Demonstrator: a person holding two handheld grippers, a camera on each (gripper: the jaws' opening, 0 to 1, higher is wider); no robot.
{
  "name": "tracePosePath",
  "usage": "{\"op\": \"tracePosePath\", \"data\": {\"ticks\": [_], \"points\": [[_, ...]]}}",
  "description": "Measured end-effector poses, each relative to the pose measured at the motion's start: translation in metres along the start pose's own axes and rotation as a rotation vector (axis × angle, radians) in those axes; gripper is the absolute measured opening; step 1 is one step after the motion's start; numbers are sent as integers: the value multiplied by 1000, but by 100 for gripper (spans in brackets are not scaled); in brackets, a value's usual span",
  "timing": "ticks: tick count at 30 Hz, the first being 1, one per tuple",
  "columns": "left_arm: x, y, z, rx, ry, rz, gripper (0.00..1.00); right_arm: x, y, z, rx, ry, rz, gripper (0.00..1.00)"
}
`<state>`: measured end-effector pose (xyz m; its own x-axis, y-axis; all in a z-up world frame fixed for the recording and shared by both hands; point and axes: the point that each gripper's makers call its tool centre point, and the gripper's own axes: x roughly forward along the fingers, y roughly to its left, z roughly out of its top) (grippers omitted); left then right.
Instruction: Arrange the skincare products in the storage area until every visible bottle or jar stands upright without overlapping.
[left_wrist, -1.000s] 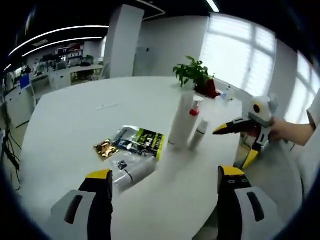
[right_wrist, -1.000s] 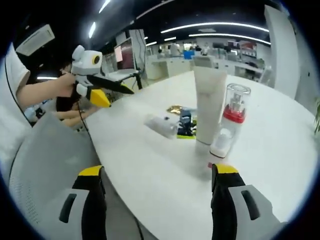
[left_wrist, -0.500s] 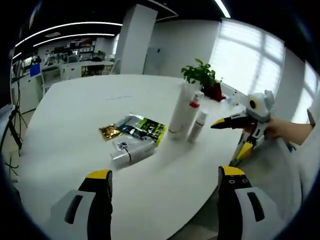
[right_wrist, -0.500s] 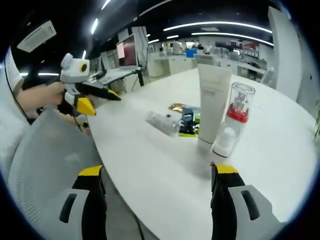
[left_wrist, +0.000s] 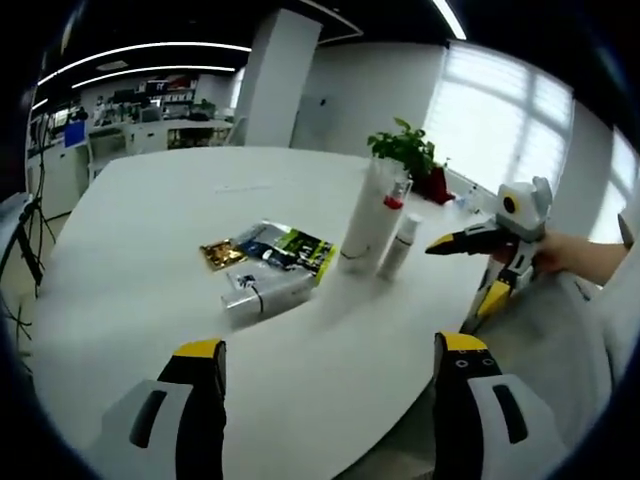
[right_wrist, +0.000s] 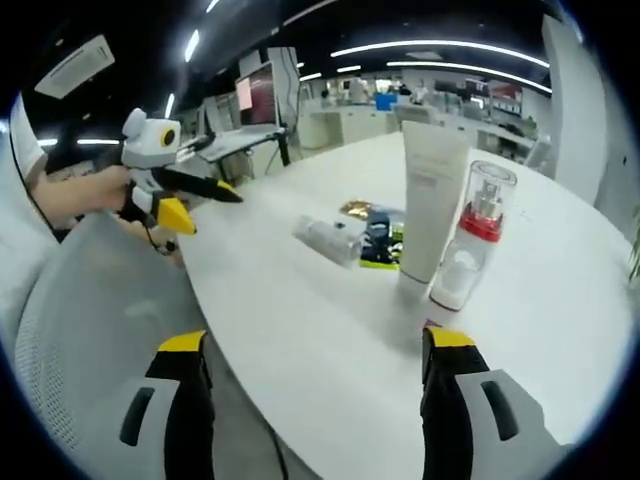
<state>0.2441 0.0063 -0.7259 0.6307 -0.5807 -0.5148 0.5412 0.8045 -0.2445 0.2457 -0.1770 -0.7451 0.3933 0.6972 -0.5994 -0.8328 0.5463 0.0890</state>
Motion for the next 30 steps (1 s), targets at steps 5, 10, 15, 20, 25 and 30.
{"op": "tracePosePath", "data": {"ticks": [5,10,15,20,25,30], "points": [[-1,2,1,13,-3,7,83,3,4,2,-12,2,20,84],[-3,3,2,9,-9,6,82,5,9,4,-37,18,35,78],[-3,5,3,6,-14,9,82,13,11,12,-71,34,51,75],[-1,3,0,47,7,10,82,23,16,25,-127,54,74,74],[-1,-1,1,49,5,7,82,33,16,35,-165,67,99,74],[-2,0,2,37,-1,9,82,43,19,45,-208,88,122,72]]}}
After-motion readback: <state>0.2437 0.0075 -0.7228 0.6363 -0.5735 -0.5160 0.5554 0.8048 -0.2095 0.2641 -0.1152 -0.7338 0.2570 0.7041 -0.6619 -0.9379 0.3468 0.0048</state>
